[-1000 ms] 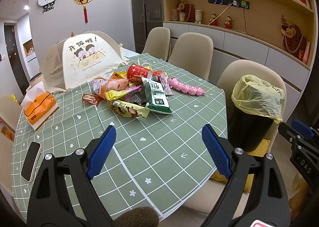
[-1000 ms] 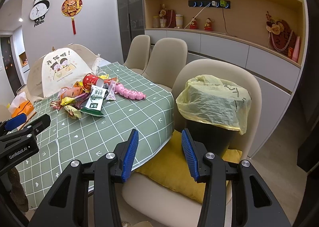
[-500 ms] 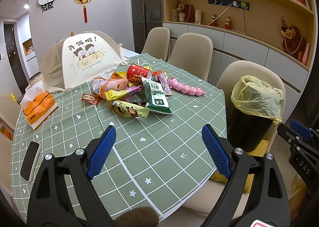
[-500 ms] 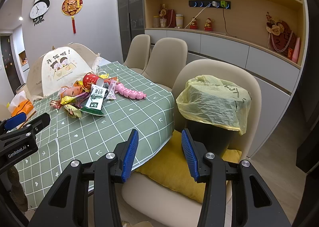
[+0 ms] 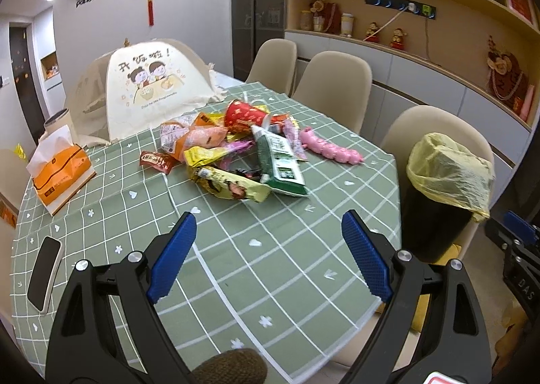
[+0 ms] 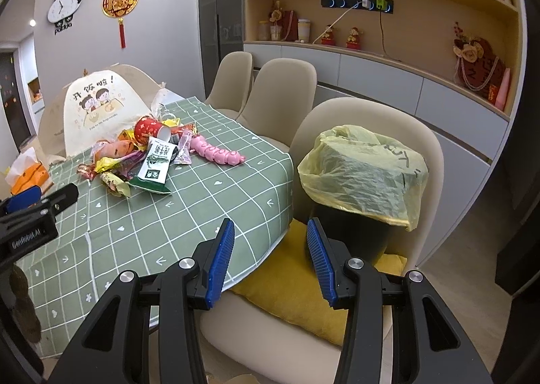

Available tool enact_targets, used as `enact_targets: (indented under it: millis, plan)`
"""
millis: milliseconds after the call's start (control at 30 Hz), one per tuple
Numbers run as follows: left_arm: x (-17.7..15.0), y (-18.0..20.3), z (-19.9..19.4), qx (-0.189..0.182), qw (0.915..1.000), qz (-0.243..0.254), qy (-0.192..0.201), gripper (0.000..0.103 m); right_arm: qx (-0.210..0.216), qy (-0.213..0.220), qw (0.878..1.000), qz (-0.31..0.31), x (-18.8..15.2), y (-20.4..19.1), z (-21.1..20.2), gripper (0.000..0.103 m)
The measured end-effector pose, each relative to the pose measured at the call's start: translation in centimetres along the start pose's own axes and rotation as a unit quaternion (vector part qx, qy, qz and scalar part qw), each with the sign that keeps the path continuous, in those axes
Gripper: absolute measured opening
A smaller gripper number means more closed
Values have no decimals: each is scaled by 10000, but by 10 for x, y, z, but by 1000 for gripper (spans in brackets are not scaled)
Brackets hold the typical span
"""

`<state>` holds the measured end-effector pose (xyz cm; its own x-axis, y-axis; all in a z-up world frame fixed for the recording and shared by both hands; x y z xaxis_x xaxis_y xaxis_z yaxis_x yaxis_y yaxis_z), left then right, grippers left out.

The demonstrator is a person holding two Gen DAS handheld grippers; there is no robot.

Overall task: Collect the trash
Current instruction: 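Reach the right tool to the white milk carton and close on it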

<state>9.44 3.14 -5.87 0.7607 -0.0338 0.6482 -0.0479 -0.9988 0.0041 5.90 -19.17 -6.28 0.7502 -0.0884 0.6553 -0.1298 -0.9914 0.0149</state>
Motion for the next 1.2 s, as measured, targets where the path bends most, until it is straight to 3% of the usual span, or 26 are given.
enact_targets:
  millis: [133,400,633,867,1100,1200]
  plan:
    - [15,-28,26,-75,9998,-68,-163,84,88,-78,9998,-173,20,-21,19,43]
    - [48,-115,80,-213,9979,-382,-469,87,933,-431,9933,-534,76,-110,82,43]
    - [67,-189,133,-419,9959,-430,-672,90,1599,-1054,9792,-671,123,-195,179,43]
    - [74,-240,165,-556,9932,-572,-843,90,1660,-1569,9725,-460,130,-212,241,43]
    - [89,-262,198,-735,9882,-706,-1146,91,1369,-1599,9748,-743,126,-213,242,44]
    - [97,-261,215,-856,9850,-595,-1373,91,947,-1635,9788,-794,119,-201,236,44]
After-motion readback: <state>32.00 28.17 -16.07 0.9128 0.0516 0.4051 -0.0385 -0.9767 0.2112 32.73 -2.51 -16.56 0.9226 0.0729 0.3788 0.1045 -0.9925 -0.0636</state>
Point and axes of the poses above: each gripper's, at about its wrist camera, not at the fingertips, and z roughly the way its jaws point, y to its right, x to its top, the point moved 8 cm from there along z, roughly the way its jaws point, and after that the axes turned 11 degrees about -y, right-handed, at the moved point
